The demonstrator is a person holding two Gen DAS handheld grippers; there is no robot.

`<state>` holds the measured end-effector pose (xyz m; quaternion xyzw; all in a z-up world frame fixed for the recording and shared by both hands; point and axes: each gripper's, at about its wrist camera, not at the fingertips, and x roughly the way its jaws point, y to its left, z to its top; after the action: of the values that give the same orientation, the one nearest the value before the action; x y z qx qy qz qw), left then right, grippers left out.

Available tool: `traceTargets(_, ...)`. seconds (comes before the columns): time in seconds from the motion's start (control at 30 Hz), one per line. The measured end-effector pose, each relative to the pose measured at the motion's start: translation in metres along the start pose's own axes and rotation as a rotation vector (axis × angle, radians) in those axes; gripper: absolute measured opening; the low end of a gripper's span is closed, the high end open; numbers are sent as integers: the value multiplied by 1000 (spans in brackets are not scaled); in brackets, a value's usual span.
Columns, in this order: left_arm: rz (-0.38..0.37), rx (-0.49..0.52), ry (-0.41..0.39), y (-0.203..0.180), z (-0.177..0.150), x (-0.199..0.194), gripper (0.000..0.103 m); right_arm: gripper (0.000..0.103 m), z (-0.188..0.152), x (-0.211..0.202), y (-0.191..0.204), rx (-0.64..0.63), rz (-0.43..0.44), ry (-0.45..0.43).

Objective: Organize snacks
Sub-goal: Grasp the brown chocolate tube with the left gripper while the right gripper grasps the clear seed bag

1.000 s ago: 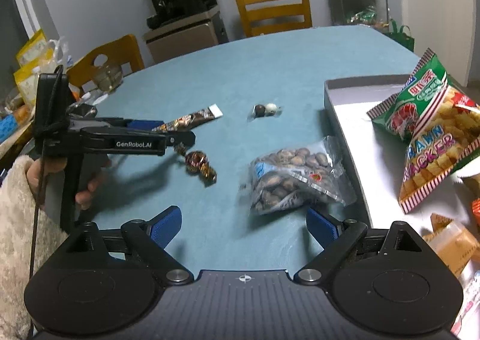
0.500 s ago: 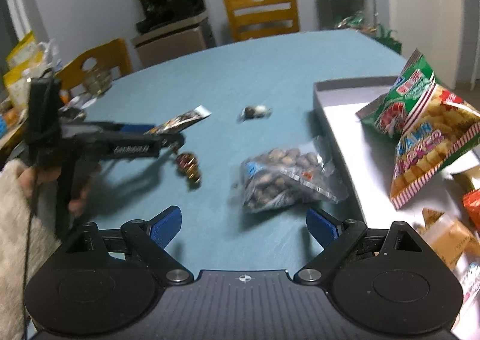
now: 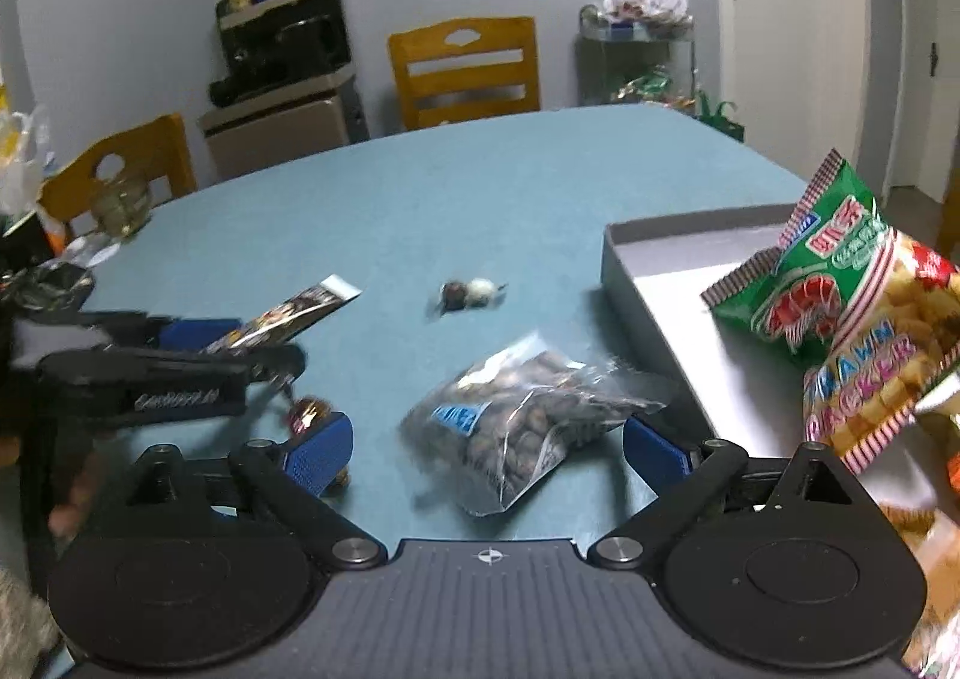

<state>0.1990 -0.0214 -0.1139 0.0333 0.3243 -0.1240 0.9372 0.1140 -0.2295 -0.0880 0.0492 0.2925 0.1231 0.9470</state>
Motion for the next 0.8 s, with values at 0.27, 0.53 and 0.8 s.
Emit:
traceTargets(0.27, 0, 1, 0, 0, 0, 0, 54, 83, 5, 20, 8, -59, -62, -32)
traceTargets(0.53, -5, 1, -1, 0, 0, 0, 54, 59, 0, 22, 17, -153, -62, -57)
traceTargets(0.8, -10, -2, -2, 2, -1, -1, 53, 52, -4, 0, 8, -133, -12, -109)
